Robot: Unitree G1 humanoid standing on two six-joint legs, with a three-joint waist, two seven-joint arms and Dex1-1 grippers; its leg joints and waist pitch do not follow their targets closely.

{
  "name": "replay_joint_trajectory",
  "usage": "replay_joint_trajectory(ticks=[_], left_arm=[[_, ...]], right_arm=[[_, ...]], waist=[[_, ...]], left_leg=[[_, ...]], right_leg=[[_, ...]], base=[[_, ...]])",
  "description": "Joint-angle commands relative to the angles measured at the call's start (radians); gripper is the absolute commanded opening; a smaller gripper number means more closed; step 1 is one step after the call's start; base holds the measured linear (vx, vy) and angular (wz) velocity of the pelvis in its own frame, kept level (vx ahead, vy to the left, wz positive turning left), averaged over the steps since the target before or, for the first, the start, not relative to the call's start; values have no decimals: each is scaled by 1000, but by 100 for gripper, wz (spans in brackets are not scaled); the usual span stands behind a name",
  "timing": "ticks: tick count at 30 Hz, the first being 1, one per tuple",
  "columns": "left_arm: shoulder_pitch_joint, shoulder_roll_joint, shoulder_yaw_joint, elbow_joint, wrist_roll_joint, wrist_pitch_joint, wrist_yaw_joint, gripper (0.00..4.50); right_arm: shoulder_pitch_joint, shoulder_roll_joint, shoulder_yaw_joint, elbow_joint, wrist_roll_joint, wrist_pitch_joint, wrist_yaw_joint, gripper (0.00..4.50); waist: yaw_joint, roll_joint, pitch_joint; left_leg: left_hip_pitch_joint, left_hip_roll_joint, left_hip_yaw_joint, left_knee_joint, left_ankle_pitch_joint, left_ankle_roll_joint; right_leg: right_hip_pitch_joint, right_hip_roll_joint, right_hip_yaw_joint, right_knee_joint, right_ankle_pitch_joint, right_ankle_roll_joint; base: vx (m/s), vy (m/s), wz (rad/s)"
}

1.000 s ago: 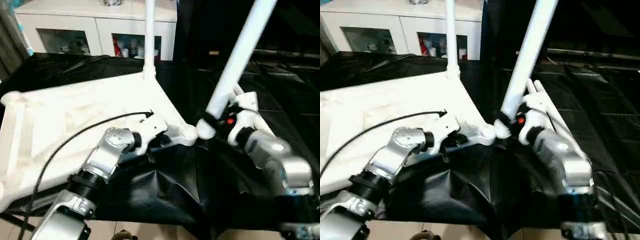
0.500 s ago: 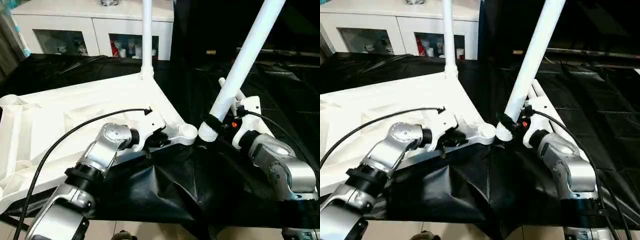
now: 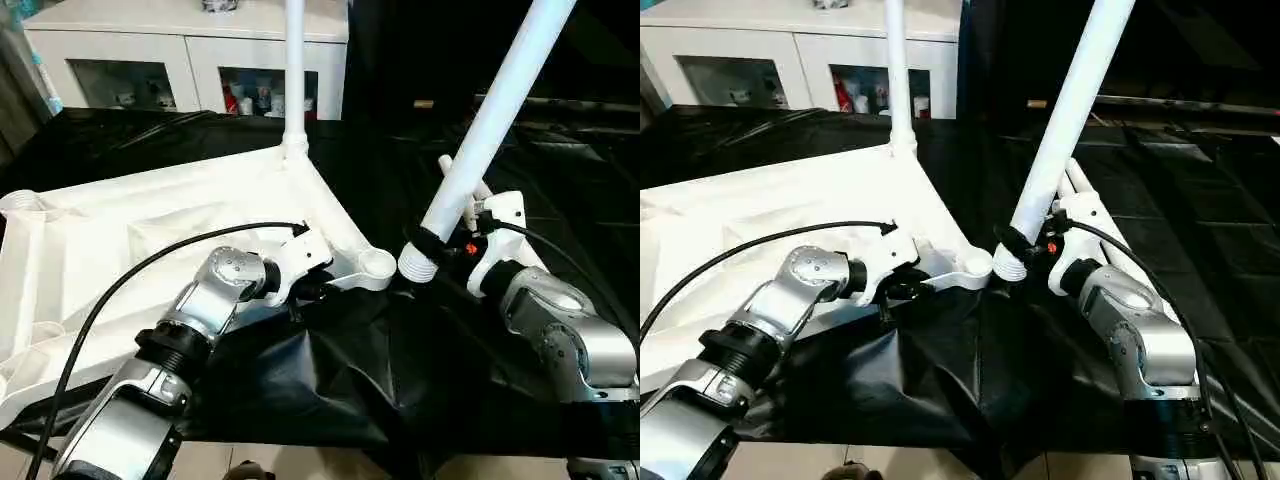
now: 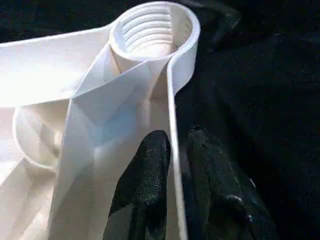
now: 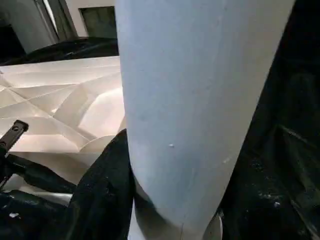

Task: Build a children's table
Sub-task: Rotate table base, then insert table leg to table base

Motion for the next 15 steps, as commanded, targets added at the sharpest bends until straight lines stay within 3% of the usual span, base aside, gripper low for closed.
replay_joint_trajectory(ticks=[1, 2, 8, 9, 12, 15], left_arm=[[-10, 2, 13, 4, -11, -12, -8, 90], [-9, 1, 18, 3, -21, -15, -16, 90], [-3, 5, 13, 9, -20, -23, -19, 90], [-2, 5, 13, 10, -21, -23, -20, 62], [-2, 6, 14, 14, -21, -22, -20, 52], [-4, 8, 8, 29, -8, -27, -12, 9]], right_arm=[[-3, -11, -13, -31, 5, 3, 7, 187], [-6, -14, -9, -28, 6, 4, 10, 187], [-12, -16, -5, -25, 6, 6, 14, 187], [-13, -16, -4, -25, 6, 6, 14, 187], [-14, -16, -5, -25, 5, 7, 16, 187], [-16, -15, -3, -26, 5, 9, 18, 187]], waist=[[-1, -3, -69], [0, -6, -69], [-1, -5, -70], [-1, -5, -70], [-1, -6, -70], [-1, -7, -70]], left_leg=[[22, 55, -24, -73, -266, 5], [21, 54, -23, -72, -262, 7], [20, 55, -23, -73, -250, 10], [19, 55, -23, -73, -250, 10], [19, 55, -23, -72, -246, 10], [18, 54, -22, -72, -243, 12]], right_leg=[[46, -94, 52, -93, -348, -147], [47, -95, 52, -94, -355, -144], [46, -93, 52, -90, -330, -147], [47, -94, 52, -90, -330, -148], [47, -94, 52, -90, -331, -147], [48, -94, 53, -91, -331, -145]], base=[[0, 0, 0], [0, 0, 0], [0, 0, 0], [0, 0, 0], [0, 0, 0], [0, 0, 0]])
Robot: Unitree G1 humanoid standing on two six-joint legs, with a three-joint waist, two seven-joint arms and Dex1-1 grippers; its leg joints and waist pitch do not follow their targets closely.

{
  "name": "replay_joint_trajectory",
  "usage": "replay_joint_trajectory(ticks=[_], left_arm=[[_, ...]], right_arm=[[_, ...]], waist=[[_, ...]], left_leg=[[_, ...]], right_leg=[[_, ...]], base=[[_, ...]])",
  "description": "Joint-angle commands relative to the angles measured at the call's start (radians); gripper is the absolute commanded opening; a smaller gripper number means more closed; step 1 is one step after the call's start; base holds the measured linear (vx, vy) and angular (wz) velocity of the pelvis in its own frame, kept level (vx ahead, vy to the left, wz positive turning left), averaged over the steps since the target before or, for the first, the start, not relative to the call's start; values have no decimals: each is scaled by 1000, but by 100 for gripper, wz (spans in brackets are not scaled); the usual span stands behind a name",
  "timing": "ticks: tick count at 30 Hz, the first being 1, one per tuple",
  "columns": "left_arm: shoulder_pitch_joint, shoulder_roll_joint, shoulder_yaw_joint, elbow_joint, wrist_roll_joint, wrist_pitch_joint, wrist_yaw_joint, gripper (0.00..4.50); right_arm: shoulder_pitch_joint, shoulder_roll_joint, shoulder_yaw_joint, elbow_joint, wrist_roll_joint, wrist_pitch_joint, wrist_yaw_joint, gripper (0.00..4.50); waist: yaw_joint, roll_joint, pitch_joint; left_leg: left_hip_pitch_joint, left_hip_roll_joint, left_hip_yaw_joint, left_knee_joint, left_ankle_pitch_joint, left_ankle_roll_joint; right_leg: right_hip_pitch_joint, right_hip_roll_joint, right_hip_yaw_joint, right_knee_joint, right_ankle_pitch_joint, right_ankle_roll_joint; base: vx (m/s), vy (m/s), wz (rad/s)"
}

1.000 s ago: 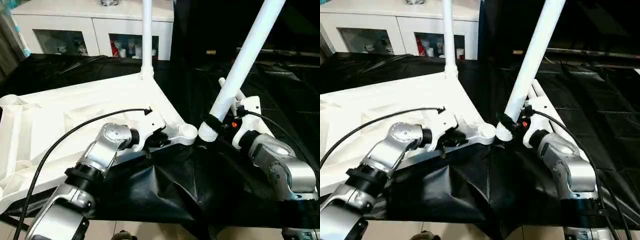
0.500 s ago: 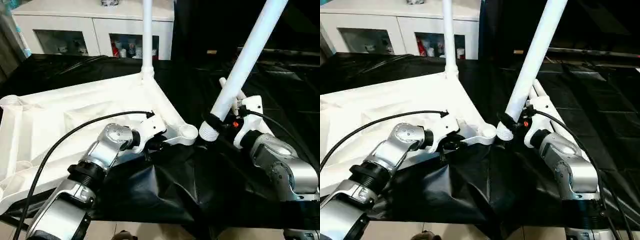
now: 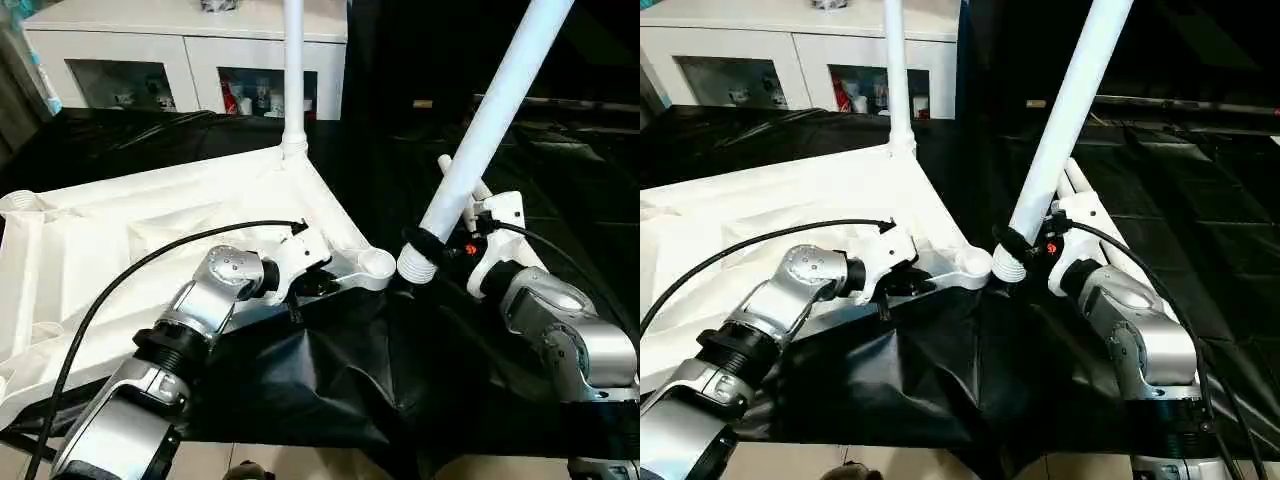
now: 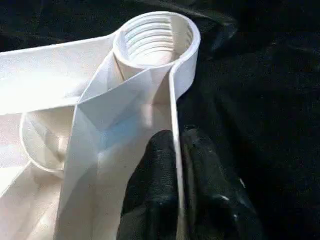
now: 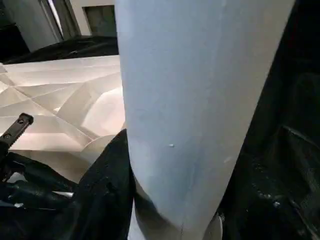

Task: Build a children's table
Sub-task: Insert table leg to table base

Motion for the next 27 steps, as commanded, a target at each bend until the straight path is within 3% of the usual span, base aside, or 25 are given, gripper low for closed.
replay_joint_trajectory(ticks=[1, 7, 12, 17, 20, 27], left_arm=[[-4, 6, -10, 34, 17, -12, 10, 9], [0, 7, -13, 38, 19, -10, 8, 2], [13, 28, -45, 40, 47, -37, -5, 0], [63, 54, -71, -119, 20, 49, -93, 0], [85, 51, -80, -206, 6, 96, -107, 0], [99, 38, -83, -255, 17, 134, -66, 0]], right_arm=[[-19, -13, -3, -23, 5, 5, 9, 187], [-29, -10, 3, -10, 4, 5, 15, 187], [-58, -8, 24, 45, -8, -4, 38, 187], [-96, -15, 54, 132, -12, 16, 92, 187], [-103, -26, 79, 172, -22, 10, 138, 187], [-126, -16, 103, 231, -29, -9, 174, 187]], waist=[[-2, -7, -69], [-3, -7, -65], [-4, -9, -65], [-7, -11, -67], [-4, -12, -69], [2, -17, -68]], left_leg=[[19, 54, -22, -72, -248, 12], [23, 54, -24, -74, -284, 6], [23, 54, -25, -75, -283, 6], [19, 58, -25, -76, -269, 4], [21, 60, -20, -72, -238, 12], [19, 58, -19, -72, -222, 17]], right_leg=[[46, -93, 52, -92, -340, -143], [41, -95, 50, -104, -443, -112], [39, -96, 50, -105, -452, -105], [42, -97, 52, -97, -410, -130], [42, -96, 54, -85, -329, -169], [45, -95, 53, -84, -320, -165]], base=[[0, 0, 0], [0, 0, 0], [0, 0, 0], [0, 0, 0], [0, 0, 0], [0, 0, 0]])
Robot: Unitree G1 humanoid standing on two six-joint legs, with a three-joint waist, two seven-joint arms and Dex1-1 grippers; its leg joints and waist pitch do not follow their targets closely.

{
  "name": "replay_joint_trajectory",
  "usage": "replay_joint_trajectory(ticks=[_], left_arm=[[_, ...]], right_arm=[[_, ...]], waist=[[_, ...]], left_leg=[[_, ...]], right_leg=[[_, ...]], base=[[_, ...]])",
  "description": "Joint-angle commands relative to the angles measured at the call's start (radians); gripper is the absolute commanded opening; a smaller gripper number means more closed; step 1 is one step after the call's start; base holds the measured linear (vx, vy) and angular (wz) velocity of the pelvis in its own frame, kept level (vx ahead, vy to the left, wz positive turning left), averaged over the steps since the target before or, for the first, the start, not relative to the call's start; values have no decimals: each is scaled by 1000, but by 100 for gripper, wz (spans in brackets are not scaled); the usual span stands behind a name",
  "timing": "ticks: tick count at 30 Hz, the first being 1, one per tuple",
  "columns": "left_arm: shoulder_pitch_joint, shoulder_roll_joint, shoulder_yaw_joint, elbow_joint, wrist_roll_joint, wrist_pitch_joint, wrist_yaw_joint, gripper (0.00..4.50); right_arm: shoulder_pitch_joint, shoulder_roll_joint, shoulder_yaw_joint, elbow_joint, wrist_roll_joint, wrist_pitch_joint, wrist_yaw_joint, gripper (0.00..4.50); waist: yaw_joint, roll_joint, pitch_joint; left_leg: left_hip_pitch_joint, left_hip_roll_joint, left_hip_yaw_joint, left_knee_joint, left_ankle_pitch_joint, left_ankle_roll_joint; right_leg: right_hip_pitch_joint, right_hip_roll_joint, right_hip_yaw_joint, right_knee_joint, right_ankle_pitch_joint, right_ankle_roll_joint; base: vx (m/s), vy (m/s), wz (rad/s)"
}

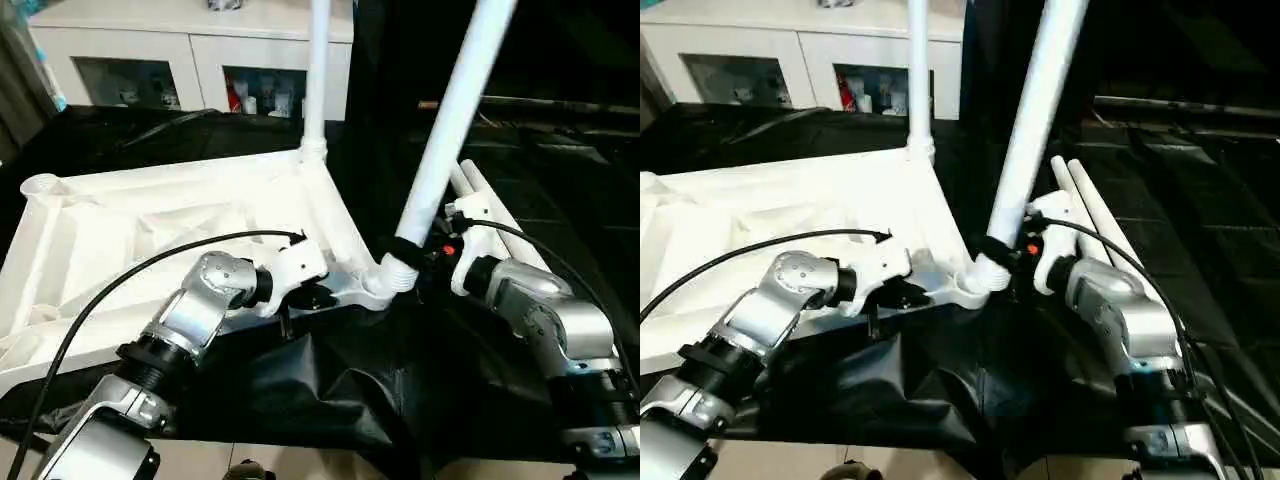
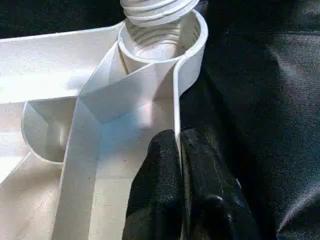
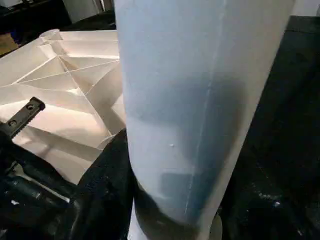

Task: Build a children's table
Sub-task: Insert table leg to table base

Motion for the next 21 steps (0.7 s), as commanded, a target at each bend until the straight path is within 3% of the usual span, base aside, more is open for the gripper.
replay_joint_trajectory(ticks=[1, 9, 21], left_arm=[[14, -15, -29, -25, 21, 25, 20, 0], [14, -9, -25, -29, 26, 43, 34, 0], [-5, 2, -43, -25, 37, 36, 24, 0]], right_arm=[[-7, 3, 28, 28, -17, 2, 25, 187], [-5, -4, 46, 12, -10, 24, 57, 187], [-58, 14, 71, 128, -67, -74, 64, 187]], waist=[[-3, -14, -67], [-7, -14, -64], [-5, -11, -67]], left_leg=[[20, 58, -19, -72, -225, 16], [24, 58, -24, -76, -277, 7], [20, 59, -24, -76, -259, 4]], right_leg=[[45, -96, 54, -84, -329, -162], [40, -95, 51, -98, -433, -123], [41, -96, 52, -90, -378, -146]], base=[[0, 0, 0], [0, 0, 0], [0, 0, 0]])
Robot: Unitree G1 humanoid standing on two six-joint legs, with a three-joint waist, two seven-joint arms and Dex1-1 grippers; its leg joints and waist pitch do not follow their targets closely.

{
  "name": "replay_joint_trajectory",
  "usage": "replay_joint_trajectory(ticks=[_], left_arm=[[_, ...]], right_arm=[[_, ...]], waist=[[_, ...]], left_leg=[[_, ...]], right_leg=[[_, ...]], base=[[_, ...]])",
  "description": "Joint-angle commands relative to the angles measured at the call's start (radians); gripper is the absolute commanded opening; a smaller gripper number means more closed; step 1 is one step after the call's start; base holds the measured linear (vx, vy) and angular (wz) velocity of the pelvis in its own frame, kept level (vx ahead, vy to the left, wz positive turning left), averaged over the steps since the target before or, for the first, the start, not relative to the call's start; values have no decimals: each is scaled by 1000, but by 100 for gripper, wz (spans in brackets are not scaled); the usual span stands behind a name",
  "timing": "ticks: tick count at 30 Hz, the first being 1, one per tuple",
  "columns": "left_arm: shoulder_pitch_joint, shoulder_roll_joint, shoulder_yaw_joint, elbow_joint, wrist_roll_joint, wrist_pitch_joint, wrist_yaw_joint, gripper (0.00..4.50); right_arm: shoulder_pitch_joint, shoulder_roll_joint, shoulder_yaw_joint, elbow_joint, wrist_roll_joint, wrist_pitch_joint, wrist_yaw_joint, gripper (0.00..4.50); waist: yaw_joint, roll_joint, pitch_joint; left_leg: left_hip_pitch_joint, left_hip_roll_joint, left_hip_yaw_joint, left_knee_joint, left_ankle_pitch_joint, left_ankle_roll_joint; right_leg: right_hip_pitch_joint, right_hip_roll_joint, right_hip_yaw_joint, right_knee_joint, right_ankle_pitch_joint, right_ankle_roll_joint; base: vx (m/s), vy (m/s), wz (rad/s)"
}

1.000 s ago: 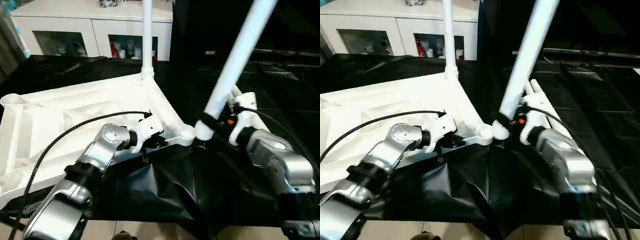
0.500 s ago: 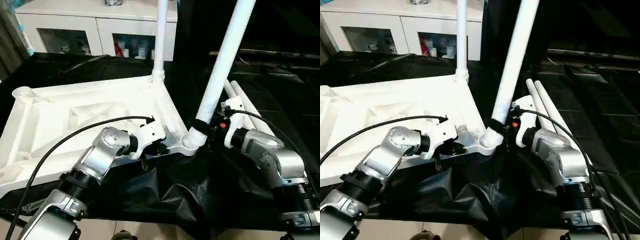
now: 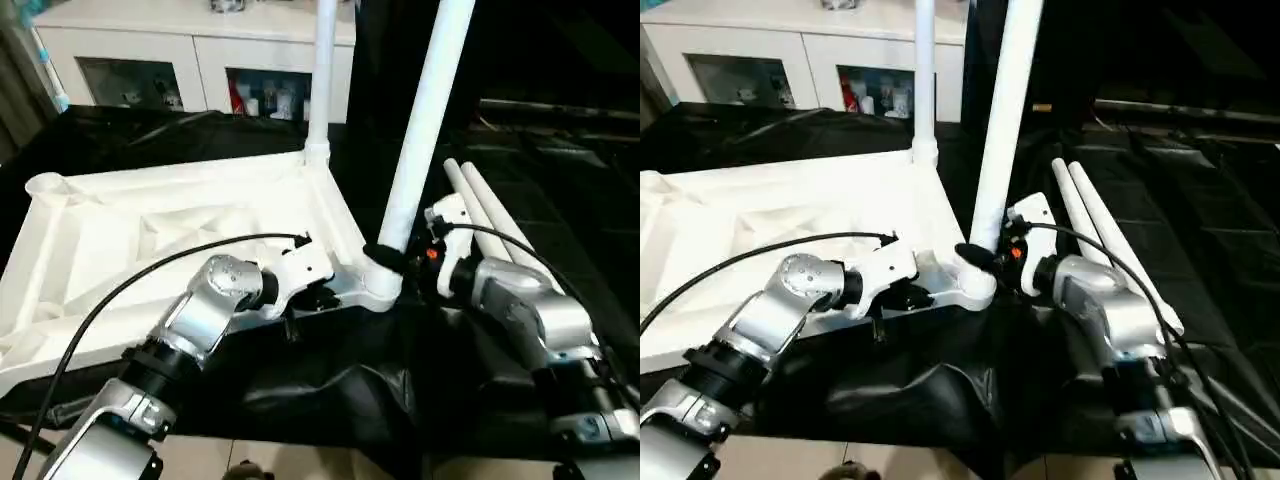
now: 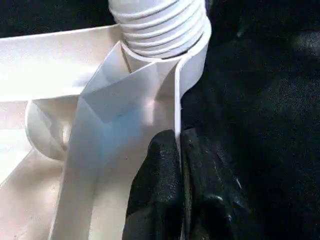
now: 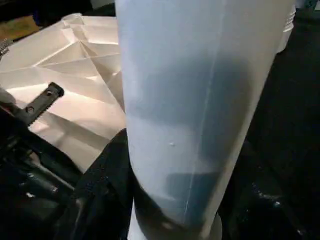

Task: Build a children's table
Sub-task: Insert table leg to table base

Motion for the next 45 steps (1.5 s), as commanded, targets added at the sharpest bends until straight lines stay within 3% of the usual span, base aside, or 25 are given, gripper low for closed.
replay_joint_trajectory(ticks=[1, 12, 19, 24, 26, 28, 32, 39, 43, 45], left_arm=[[-8, -1, -27, 5, 12, -2, -6, 0], [-19, 5, -26, 17, 14, -8, -9, 0], [-23, -5, -18, 30, 7, -5, 7, 0], [-28, -6, -16, 38, 7, -7, 12, 0], [-32, -8, -10, 47, 7, -10, 18, 0], [-34, -8, -9, 50, 7, -11, 19, 0], [-38, -6, -7, 56, 6, -11, 15, 0], [-38, 2, -8, 55, 6, -18, 4, 0], [-37, 5, -13, 55, 9, -28, 1, 0], [-35, 7, -14, 51, 9, -31, -2, 0]], right_arm=[[-10, -2, 5, 29, -20, -6, -9, 187], [-21, 11, 6, 82, -22, -32, 27, 187], [89, 29, -84, 97, 28, -93, 0, 187], [135, 51, -106, 82, 45, -124, -4, 187], [188, 84, -118, 70, 45, -187, -22, 187], [203, 95, -121, 68, 40, -214, -30, 187], [229, 79, -61, 57, -38, -288, -41, 187], [182, 17, 45, 59, -144, -272, 0, 187], [149, 7, 63, 87, -147, -266, 26, 187], [120, -4, 74, 111, -142, -249, 60, 187]], waist=[[-3, -7, -65], [-4, -11, -64], [-3, -12, -64], [-1, -14, -65], [0, -9, -64], [-2, -11, -64], [-4, -9, -61], [-12, -17, -57], [-14, -16, -56], [-19, -24, -57]], left_leg=[[22, 59, -24, -76, -263, 4], [22, 59, -23, -76, -271, 5], [24, 60, -23, -77, -287, 7], [24, 61, -23, -79, -292, 6], [24, 61, -24, -80, -301, 4], [24, 61, -27, -82, -318, -1], [25, 61, -29, -85, -351, -7], [25, 59, -32, -85, -371, -2], [28, 59, -32, -83, -378, 0], [27, 61, -34, -84, -387, -1]], right_leg=[[39, -95, 52, -90, -374, -148], [38, -98, 53, -93, -398, -144], [36, -99, 53, -96, -405, -143], [35, -99, 53, -97, -395, -145], [33, -99, 53, -98, -403, -144], [35, -100, 51, -99, -423, -141], [32, -100, 51, -105, -467, -126], [29, -101, 49, -114, -556, -94], [25, -102, 50, -116, -560, -99], [26, -101, 48, -114, -560, -99]], base=[[0, 0, 0], [0, 0, 0], [0, 0, 0], [0, 0, 0], [0, 0, 0], [0, 0, 0], [0, 0, 0], [0, 0, 0], [0, 0, 0], [0, 0, 0]])
